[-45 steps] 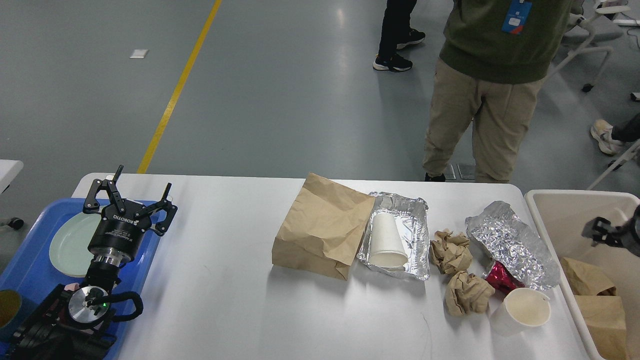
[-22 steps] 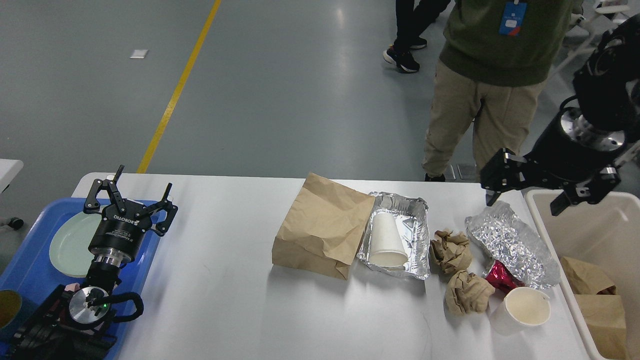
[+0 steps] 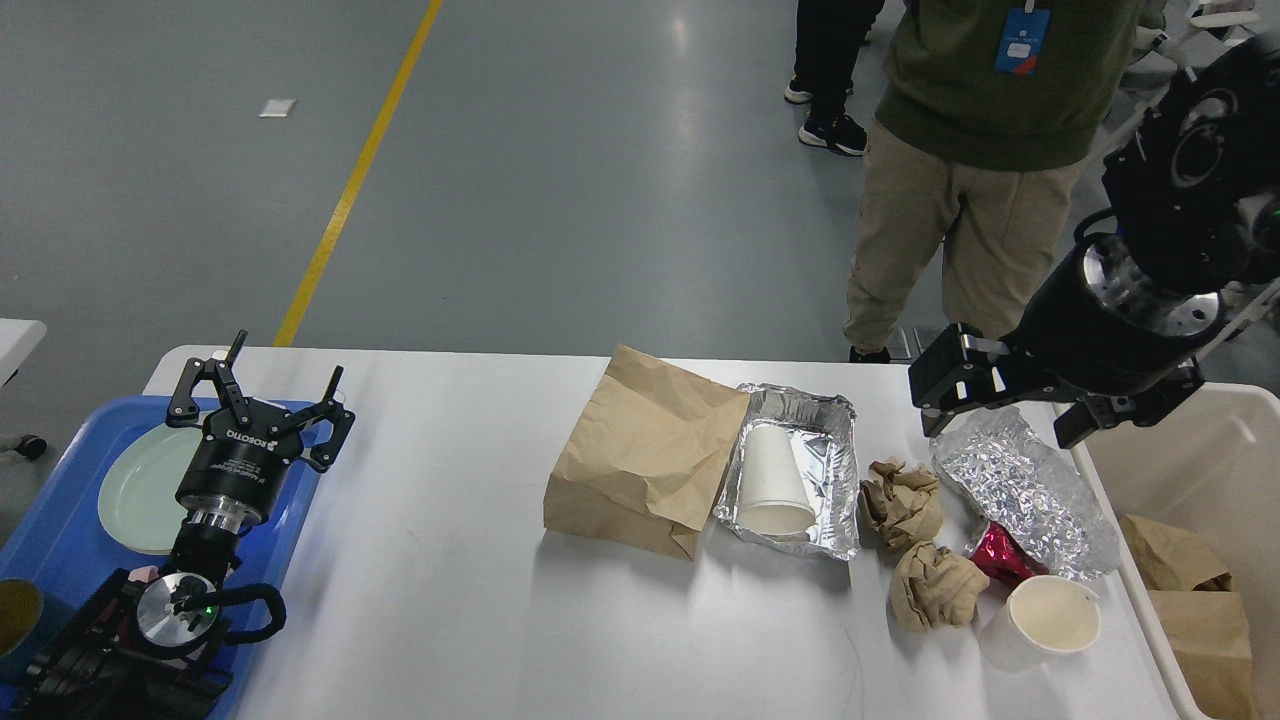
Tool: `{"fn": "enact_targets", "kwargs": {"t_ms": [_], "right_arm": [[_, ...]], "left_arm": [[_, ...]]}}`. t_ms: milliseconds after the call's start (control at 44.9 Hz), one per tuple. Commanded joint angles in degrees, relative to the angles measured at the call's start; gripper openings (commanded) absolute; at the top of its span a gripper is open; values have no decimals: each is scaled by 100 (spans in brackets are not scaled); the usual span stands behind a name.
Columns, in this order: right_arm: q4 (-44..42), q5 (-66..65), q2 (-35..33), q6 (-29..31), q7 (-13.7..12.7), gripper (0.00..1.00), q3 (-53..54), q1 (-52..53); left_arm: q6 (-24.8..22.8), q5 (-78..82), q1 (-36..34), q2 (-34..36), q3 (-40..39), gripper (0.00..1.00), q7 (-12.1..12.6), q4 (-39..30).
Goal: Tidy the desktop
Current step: 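Move the right gripper to the farther brown paper bag and grasp it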
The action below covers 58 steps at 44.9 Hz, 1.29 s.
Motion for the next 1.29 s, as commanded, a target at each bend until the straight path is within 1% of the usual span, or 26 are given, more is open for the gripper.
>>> {"fn": "enact_targets", "kwargs": {"t_ms": [0, 201, 334, 423, 535, 579, 624, 713, 802, 891, 981, 1025, 1137, 1270], "right_arm": [[1, 143, 69, -74, 4, 100, 78, 12], [-34, 205, 78, 75, 22, 100, 359, -102], [-315, 170, 113, -223, 13, 100, 991, -488], [-438, 187, 200, -635, -22, 100, 1676, -822], [-675, 266, 306, -1602, -39, 100, 2275, -1393], [-885, 397, 411, -1954, -66, 100, 2425, -1700], [-1157, 678, 560, -2148, -66, 100, 2556, -2016], [-1886, 1250, 920, -2157, -75, 100, 2662, -2640], [-2476, 1409, 1202, -2236, -75, 100, 2663, -3326], [-2924, 1444, 1290, -2298, -83, 100, 2724, -3985], [-3329, 1444, 1396, -2473, -92, 100, 3013, -4714], [-3496, 1444, 1475, -2552, -145, 100, 3119, -5031], [-3988, 1435, 1650, -2667, -426, 100, 3260, -5620], [-4410, 1418, 1844, -2825, -470, 100, 3260, -6087]], "left_arm": [[-9, 0, -3, -7, -1, 96, 0, -9], [-9, 0, -3, -7, -1, 96, 0, 0], [0, 0, -3, -7, -1, 96, 0, 0], [0, 0, -3, -7, -1, 96, 0, 0], [-9, 0, -3, -7, -1, 96, 0, 0], [0, 0, -3, -7, -1, 96, 0, 0], [0, 0, -3, -7, -1, 96, 0, 0], [0, 0, -3, -7, -1, 96, 0, 0], [0, 0, -3, 2, -1, 96, 0, 0], [-9, 0, -3, -7, -1, 96, 0, 0], [-9, 0, -3, -7, -1, 96, 0, -9], [-9, 0, -3, -7, -1, 96, 0, 0], [-9, 0, -3, -7, -1, 96, 0, 0], [-9, 0, -3, -7, -1, 96, 0, 0]]}}
